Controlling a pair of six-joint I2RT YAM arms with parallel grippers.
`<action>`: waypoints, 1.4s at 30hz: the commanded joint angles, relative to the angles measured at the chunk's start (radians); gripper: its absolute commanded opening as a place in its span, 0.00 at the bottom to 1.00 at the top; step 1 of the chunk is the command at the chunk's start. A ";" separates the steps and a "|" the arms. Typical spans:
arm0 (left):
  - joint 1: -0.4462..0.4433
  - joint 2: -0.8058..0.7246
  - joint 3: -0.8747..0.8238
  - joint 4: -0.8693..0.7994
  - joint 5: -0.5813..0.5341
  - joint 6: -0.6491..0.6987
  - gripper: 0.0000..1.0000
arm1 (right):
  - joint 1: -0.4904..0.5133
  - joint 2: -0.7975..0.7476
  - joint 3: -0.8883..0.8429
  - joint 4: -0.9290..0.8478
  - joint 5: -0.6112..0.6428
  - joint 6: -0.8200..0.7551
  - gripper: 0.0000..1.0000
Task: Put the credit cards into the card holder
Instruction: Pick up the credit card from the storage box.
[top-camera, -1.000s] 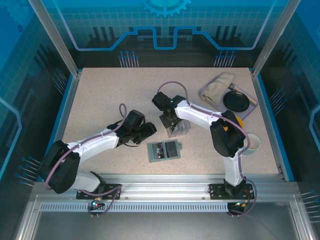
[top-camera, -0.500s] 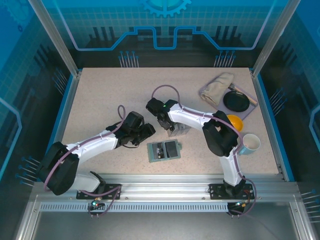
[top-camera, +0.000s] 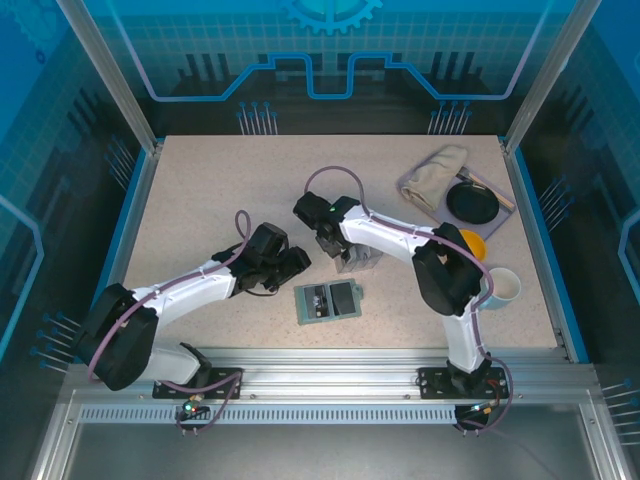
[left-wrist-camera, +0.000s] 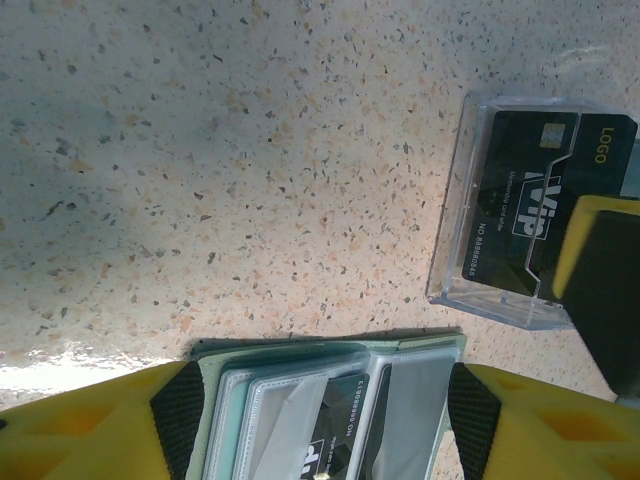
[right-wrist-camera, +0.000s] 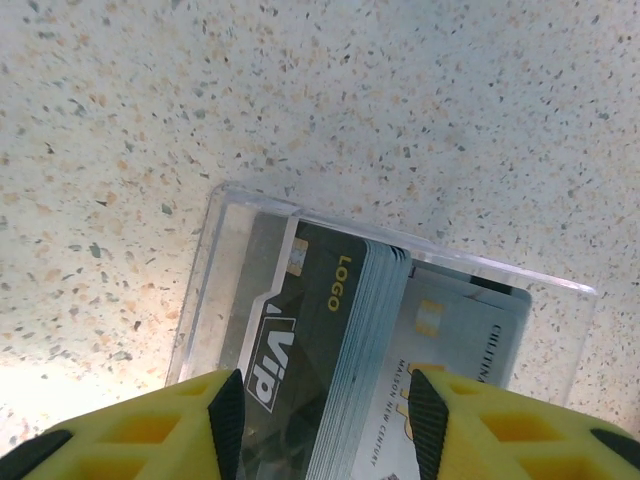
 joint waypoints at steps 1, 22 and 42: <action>0.009 -0.021 -0.013 -0.001 -0.010 -0.005 0.69 | -0.009 -0.024 0.008 -0.019 -0.007 0.022 0.50; 0.009 -0.017 -0.017 0.003 -0.006 -0.004 0.73 | -0.033 0.065 -0.028 -0.012 0.016 0.043 0.50; 0.009 -0.008 -0.016 0.005 0.001 -0.012 0.73 | -0.021 -0.008 -0.065 -0.015 0.163 0.005 0.44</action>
